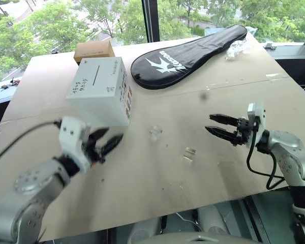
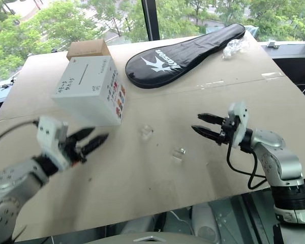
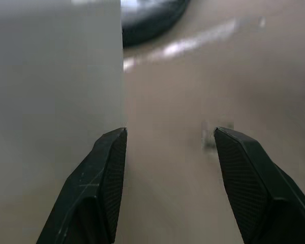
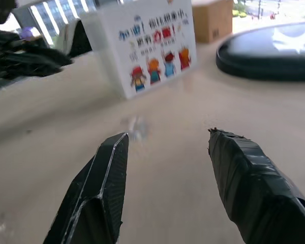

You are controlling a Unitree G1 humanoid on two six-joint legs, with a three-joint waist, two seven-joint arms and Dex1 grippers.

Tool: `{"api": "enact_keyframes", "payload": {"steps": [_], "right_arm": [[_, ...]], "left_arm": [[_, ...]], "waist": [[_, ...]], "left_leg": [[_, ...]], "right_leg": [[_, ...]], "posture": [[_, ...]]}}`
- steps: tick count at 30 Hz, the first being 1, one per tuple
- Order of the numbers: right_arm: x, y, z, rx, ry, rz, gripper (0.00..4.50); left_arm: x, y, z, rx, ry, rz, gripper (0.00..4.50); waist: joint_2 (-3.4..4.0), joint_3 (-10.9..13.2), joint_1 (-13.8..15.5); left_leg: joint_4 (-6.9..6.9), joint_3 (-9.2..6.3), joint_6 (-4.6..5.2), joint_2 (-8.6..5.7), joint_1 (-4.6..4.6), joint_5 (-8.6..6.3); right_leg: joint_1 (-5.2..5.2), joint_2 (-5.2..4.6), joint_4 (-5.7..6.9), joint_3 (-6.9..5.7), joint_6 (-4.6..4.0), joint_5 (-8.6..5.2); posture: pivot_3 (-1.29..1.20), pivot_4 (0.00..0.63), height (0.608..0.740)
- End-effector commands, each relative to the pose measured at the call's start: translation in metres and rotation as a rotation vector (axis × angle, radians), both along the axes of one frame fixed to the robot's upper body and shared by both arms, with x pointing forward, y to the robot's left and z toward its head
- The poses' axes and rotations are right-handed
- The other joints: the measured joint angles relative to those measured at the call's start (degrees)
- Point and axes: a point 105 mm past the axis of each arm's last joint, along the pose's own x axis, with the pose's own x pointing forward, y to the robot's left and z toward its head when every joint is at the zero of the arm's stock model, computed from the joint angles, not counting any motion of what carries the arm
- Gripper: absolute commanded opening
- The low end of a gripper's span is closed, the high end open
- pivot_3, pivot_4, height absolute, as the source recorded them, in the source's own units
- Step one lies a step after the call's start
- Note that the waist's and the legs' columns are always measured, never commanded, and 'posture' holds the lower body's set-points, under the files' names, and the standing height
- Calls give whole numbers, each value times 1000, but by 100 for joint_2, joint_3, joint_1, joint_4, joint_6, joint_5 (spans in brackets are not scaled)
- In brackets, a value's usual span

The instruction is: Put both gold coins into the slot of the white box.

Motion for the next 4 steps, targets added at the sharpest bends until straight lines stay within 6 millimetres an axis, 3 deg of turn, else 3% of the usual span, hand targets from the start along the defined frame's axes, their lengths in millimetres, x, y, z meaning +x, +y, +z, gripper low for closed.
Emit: {"api": "enact_keyframes", "payload": {"steps": [1, 4], "right_arm": [[0, -18, -5, -67, -69, -7, 2673], [0, -23, -14, -107, -88, 5, 2673]], "left_arm": [[-14, -6, -2, -1, -26, -61, 2733], [-18, -5, -13, 16, -27, -59, 2733]], "waist": [[0, 1, 82], [2, 5, 143]], "left_leg": [[1, 4, 0, 1, 12, 0], [3, 1, 2, 4, 65, -1]], "right_leg": [[12, 0, -3, 1, 0, 3], [77, 0, -18, -8, 2, 3]], "posture": [[0, 150, 740], [0, 150, 740]]}}
